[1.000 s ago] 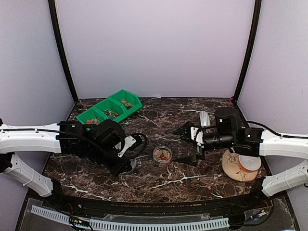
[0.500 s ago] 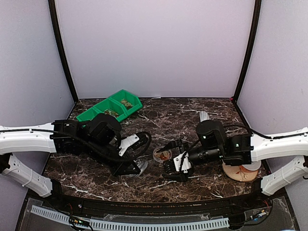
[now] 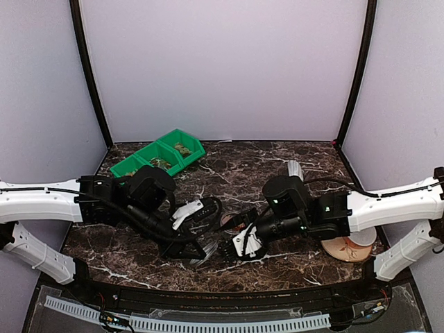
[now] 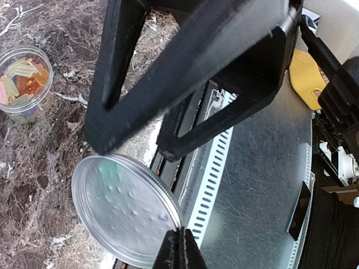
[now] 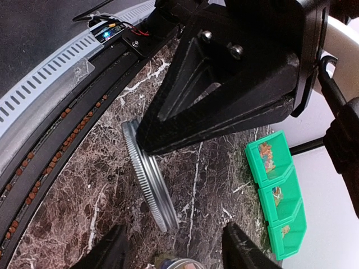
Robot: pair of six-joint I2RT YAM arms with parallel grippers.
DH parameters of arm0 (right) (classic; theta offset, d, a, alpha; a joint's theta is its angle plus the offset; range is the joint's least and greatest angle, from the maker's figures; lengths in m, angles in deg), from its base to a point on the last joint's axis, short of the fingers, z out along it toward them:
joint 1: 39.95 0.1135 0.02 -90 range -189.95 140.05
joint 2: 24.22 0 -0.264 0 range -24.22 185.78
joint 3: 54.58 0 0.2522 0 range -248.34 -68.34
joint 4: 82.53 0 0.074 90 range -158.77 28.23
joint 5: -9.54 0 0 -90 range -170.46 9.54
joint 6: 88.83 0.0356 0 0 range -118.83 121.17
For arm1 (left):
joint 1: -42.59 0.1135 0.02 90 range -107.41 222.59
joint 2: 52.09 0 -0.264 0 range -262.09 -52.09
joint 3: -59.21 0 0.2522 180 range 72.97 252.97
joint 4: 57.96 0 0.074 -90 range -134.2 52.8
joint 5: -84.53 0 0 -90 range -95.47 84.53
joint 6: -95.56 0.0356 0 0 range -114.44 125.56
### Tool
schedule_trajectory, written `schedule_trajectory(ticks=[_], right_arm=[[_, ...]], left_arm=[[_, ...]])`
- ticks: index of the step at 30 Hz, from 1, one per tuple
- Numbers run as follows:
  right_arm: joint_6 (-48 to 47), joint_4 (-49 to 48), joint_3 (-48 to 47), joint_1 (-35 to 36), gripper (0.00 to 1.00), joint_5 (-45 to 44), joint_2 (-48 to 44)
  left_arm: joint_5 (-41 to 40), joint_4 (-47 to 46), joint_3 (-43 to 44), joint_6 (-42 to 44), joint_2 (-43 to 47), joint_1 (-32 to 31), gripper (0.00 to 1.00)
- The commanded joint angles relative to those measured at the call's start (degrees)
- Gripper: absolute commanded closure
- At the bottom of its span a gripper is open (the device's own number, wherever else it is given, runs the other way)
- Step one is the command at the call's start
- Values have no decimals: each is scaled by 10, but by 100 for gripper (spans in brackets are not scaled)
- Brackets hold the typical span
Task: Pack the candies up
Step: Pass from the left arm to the right
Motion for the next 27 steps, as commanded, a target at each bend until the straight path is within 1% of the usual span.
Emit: schedule_trajectory(ticks=[1,3,7,10,21,27], right_arm=[[-10,26,-38,9,48,26,14],[-12,39,-46,12,52,34,21],[-15,52,-55,18,55,43,27],[-15,57,-57,20,62,48,29],[-11,62,-65,31,67,50,46],[-9,60,-67,33,73,49,51]], left_arm=[[25,-12,-8,15,-1,-3,100],[29,-11,-8,19,-3,-3,100],[35,-9,-8,24,-6,-3,100],[37,-11,-10,26,-6,-3,100],[45,-17,-7,27,-10,-3,100],[51,-19,-7,26,-12,-3,100]])
